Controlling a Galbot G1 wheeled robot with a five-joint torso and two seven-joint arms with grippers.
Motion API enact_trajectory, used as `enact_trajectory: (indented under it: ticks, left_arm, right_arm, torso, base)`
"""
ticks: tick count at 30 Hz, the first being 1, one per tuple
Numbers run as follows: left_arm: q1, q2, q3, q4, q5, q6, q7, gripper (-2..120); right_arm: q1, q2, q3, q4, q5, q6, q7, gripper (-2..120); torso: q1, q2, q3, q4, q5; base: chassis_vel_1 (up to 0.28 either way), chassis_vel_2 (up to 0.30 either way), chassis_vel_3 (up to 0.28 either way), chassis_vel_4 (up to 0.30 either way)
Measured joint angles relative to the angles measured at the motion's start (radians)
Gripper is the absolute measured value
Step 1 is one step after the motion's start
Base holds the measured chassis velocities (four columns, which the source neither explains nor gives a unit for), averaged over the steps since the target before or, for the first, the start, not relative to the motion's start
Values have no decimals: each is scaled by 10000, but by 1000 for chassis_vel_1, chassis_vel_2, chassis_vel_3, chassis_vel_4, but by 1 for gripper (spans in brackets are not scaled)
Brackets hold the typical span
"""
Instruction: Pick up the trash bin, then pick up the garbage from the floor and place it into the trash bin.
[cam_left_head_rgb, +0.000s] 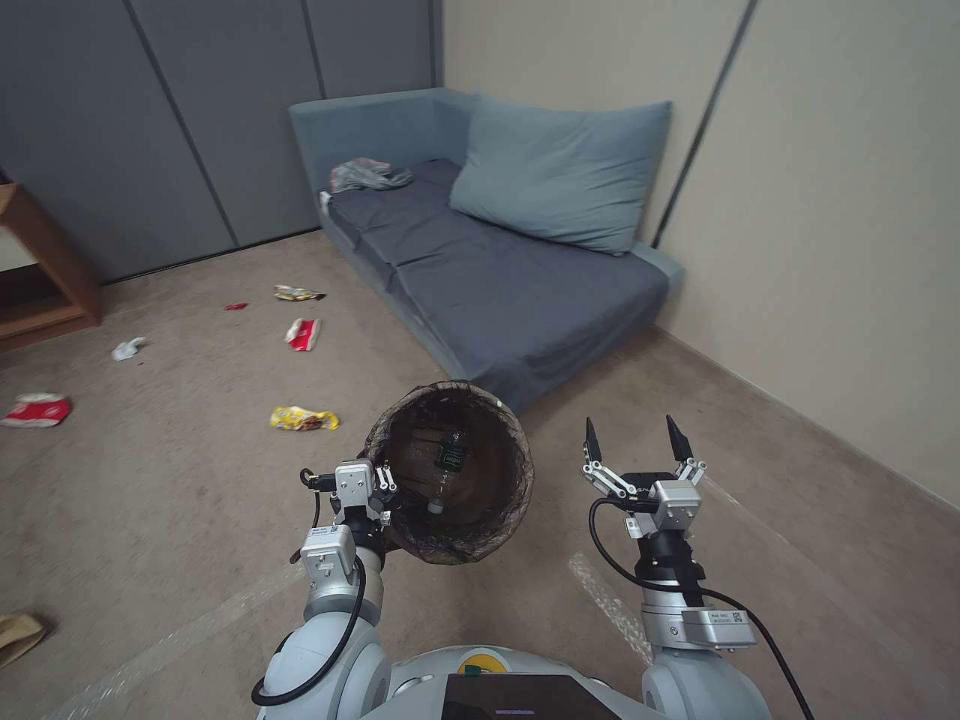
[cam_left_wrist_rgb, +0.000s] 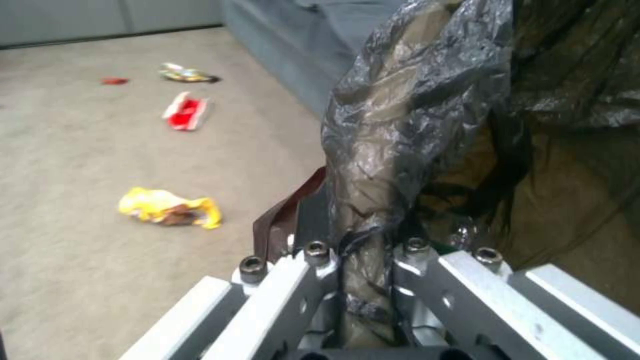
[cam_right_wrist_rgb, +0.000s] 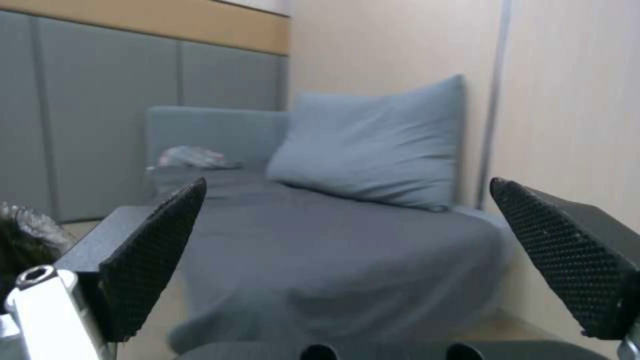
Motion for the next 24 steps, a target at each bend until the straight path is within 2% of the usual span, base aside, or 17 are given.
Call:
enact_trajectory:
  ticks: [24]
  left_arm:
    - [11,135,-101,-50,3,-2,-15,3]
  right_arm:
    - [-6,-1,-1,-112,-30,-1,-208,100]
  torso:
    - [0,0,0,-1,0]
  base:
    - [122,129,126,123]
